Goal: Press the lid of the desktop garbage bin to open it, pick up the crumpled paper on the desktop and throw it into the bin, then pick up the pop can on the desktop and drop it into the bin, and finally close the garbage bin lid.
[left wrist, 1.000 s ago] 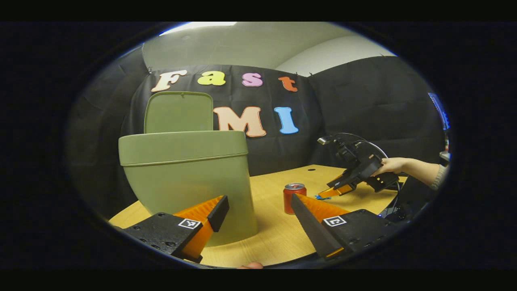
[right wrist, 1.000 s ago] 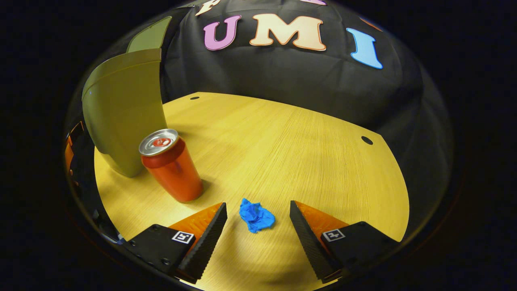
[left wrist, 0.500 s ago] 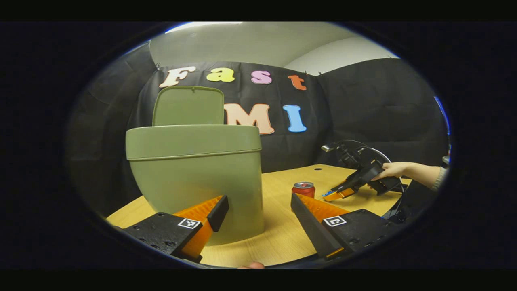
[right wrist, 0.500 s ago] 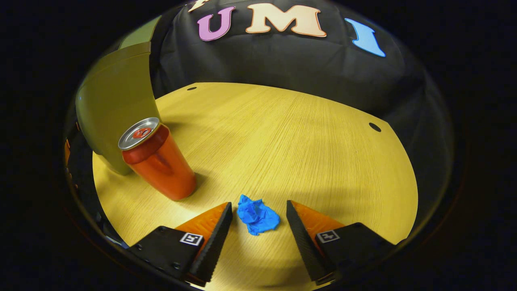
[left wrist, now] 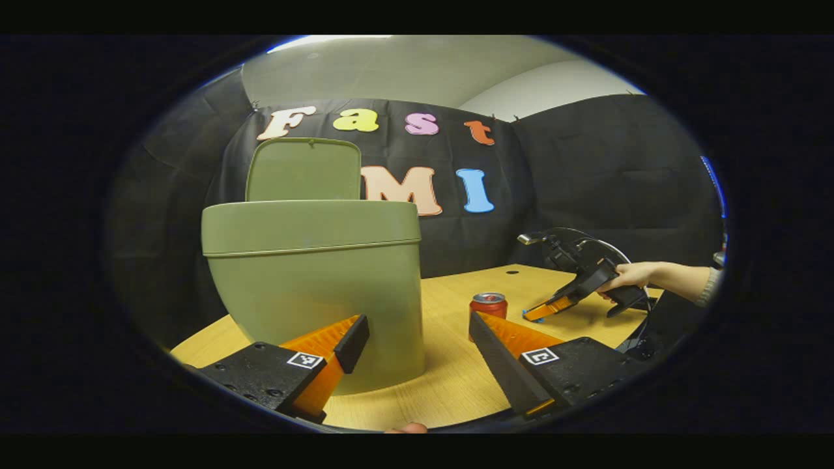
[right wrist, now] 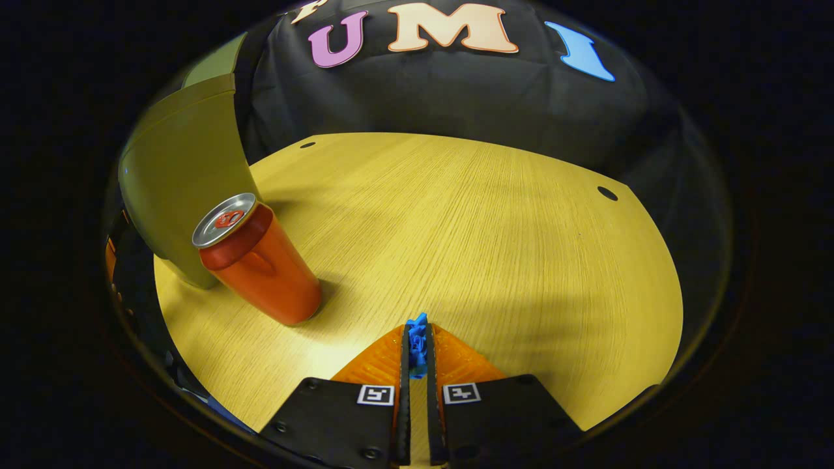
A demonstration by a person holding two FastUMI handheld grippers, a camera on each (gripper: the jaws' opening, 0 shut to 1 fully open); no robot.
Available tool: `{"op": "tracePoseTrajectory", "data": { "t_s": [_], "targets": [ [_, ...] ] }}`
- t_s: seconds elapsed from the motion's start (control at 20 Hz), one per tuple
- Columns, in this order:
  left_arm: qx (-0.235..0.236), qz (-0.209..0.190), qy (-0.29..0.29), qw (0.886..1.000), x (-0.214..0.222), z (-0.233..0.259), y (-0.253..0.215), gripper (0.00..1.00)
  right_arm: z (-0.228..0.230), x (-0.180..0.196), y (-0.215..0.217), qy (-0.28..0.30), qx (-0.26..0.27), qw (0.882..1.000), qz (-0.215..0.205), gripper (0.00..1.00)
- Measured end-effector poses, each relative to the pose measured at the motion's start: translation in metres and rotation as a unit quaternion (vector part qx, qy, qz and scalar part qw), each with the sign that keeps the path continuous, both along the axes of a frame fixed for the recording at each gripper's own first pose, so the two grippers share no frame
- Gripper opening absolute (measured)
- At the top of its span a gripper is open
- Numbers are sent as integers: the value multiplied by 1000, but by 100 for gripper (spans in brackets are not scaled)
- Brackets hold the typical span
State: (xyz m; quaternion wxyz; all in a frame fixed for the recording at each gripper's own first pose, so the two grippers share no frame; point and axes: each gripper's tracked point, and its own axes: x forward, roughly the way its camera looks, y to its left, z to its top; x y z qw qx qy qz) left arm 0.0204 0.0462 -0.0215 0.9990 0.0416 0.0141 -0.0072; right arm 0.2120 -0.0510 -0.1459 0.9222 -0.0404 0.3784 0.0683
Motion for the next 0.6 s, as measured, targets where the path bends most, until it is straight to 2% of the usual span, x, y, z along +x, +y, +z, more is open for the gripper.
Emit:
{"op": "tracePoseTrajectory", "data": {
  "t_s": [0.05,0.3,0.45,0.6],
  "targets": [
    [-1,0,2,1000,-1,-1,-1,94,0,1,-1,2,-1,1000,-3,8],
    [2,-6,-1,1000,-7,6,-8,94,17,-11,-3,1,-2,1000,-6,8],
    [7,-11,-7,1000,-10,10,-14,95,48,-14,3,-21,13,1000,-8,6],
    [3,-22,-2,1000,-12,8,-23,94,84,-17,10,-51,3,999,-2,8]
  ]
}}
